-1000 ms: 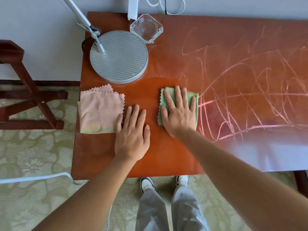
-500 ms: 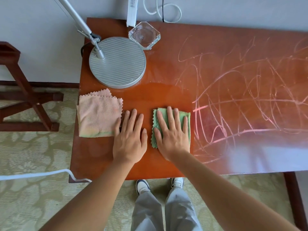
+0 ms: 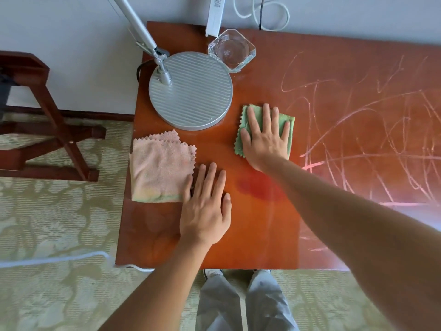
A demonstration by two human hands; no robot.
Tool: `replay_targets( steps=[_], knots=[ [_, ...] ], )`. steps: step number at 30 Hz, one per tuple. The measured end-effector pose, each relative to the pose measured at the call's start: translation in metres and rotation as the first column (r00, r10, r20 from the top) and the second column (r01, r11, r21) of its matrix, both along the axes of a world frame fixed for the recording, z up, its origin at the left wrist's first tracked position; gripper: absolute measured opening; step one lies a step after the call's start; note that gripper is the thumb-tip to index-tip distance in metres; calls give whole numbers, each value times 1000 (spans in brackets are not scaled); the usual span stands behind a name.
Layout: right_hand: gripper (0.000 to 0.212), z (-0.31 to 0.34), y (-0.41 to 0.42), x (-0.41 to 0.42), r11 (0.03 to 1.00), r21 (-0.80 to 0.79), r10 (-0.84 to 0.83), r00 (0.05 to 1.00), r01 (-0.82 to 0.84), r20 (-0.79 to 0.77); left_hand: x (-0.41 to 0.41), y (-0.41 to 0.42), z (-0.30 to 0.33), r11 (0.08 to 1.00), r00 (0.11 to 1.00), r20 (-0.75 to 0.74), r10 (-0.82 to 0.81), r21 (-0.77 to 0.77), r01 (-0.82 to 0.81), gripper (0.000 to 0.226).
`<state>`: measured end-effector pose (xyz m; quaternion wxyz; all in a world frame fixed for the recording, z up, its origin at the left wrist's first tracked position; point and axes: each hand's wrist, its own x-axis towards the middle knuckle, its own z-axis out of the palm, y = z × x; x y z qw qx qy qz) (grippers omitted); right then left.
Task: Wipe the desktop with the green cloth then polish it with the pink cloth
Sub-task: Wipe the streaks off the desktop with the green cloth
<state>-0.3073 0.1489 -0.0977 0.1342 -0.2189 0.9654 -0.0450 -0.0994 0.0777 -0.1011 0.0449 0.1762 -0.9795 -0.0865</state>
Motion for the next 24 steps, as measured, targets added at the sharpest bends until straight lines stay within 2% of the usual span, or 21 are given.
replay_targets(
  steps=[10,13,19,24],
  knots=[
    [62,3,-26,-55,998,38,52,998,-51,-26,0,1,0,1000,1000,-12,1,6,-1,55],
    [63,5,-19,-38,997,34,72,997,-71,-35,0,2,2,1000,1000,1,-4,6,4,55],
    [63,2,7,56,984,32,174,983,-173,-54,-1,1,4,1000,1000,27,-6,7,6,56],
    [63,3,0,48,988,35,148,989,-147,-25,0,1,4,1000,999,35,-7,6,7,56]
  ],
)
